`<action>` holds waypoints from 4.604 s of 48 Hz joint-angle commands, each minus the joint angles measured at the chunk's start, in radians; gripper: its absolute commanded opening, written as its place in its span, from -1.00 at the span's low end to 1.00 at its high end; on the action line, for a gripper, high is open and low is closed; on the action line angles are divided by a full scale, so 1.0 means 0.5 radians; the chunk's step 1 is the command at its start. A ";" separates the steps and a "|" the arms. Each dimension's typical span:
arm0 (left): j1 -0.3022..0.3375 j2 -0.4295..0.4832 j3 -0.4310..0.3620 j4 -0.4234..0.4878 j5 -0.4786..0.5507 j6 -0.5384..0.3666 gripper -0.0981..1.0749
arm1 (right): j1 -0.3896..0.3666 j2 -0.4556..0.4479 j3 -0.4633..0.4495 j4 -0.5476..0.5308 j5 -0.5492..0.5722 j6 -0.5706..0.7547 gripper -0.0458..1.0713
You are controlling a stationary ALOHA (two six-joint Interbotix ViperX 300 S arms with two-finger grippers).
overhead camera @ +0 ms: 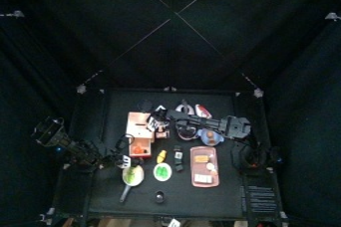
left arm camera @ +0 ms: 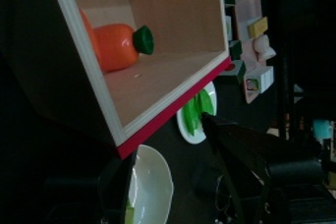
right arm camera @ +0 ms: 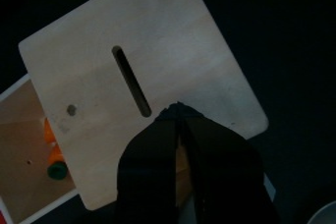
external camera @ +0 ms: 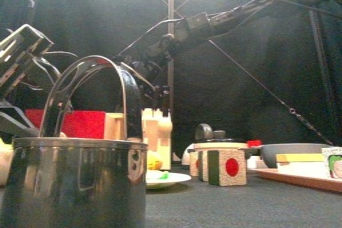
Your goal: Grab corn husk
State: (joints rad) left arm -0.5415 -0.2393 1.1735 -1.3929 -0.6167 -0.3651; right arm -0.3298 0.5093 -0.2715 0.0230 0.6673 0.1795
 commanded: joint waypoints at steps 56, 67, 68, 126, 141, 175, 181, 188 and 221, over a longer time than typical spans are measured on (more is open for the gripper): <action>0.264 -0.982 0.153 1.365 0.236 0.727 0.68 | 0.172 -0.644 0.258 -0.003 -0.242 0.018 -0.66; 0.414 -1.169 0.147 1.859 0.408 0.767 0.68 | 0.399 -1.000 0.638 0.034 -0.390 0.037 -0.65; 0.442 -1.172 0.138 1.911 0.442 0.767 0.68 | 0.423 -1.028 0.693 0.037 -0.430 0.043 -0.65; 0.957 -1.463 0.285 2.427 0.721 0.755 0.68 | 0.945 -0.653 1.289 1.065 -0.746 0.064 0.51; 0.957 -1.460 0.304 2.329 0.721 0.755 0.68 | 0.834 -0.635 1.178 0.966 -0.522 0.454 0.66; 0.960 -1.460 0.316 2.310 0.724 0.755 0.68 | 1.031 -0.411 0.902 -0.380 -0.184 1.623 0.66; 0.963 -1.460 0.316 2.307 0.724 0.755 0.68 | 1.031 -0.374 0.893 -0.383 -0.187 1.626 0.66; 0.976 -1.460 0.322 2.304 0.724 0.755 0.68 | 1.025 -0.344 0.899 -0.387 -0.181 1.623 0.66; 0.991 -1.460 0.334 2.295 0.724 0.755 0.68 | 1.025 -0.273 0.877 -0.380 -0.196 1.623 0.56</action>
State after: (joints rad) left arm -0.0491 -0.9725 1.3514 -0.2454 -0.2516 0.0123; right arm 0.1856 0.3912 0.1871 -0.1687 0.5737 0.9894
